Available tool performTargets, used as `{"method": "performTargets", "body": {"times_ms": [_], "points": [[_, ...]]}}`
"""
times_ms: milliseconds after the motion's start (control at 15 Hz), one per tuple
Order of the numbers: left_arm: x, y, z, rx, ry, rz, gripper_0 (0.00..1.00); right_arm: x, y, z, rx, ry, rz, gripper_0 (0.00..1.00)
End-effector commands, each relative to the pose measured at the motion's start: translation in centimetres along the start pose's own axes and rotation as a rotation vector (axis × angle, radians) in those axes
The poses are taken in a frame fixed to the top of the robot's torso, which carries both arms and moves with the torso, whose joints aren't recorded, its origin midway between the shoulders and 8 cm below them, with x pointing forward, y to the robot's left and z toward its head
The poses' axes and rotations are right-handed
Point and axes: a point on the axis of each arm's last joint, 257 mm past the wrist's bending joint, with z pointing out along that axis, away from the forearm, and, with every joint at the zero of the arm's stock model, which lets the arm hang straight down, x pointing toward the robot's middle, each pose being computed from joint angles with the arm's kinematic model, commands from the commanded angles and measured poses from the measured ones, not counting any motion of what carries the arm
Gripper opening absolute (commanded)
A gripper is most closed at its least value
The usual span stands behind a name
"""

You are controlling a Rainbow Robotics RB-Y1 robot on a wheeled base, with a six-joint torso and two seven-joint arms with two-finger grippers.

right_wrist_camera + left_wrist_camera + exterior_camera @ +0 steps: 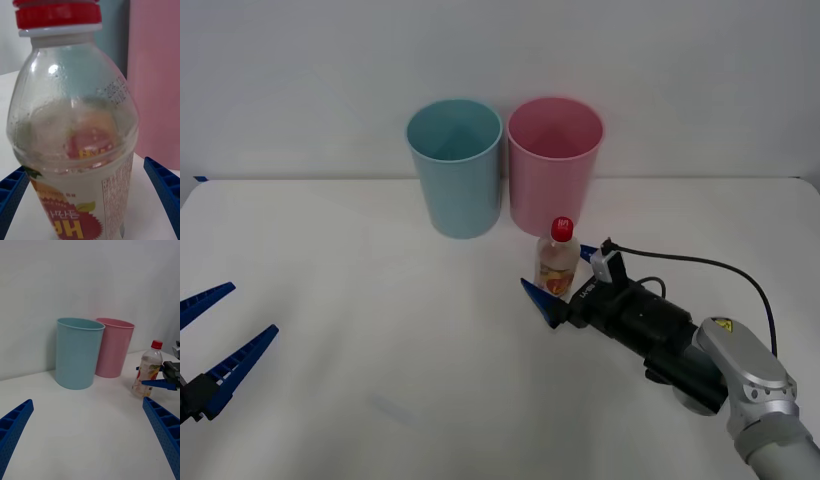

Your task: Grasp the object on the table and drop it into the matching bin: aluminum can to the light blue bin, PET bottle to the pink bin.

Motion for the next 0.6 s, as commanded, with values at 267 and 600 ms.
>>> {"method": "performTargets", "body": {"times_ms": [267,600], "points": [[0.00,0.00,0.00,0.000,0.000,0.000,1.00,0.03,-0.12,0.18,0.007,0.003,-0.005,0.22],[0.00,0.00,0.00,0.000,0.000,0.000,1.00,0.13,-0.04,0.16,0.006,0.005,-0.004,0.00]]}}
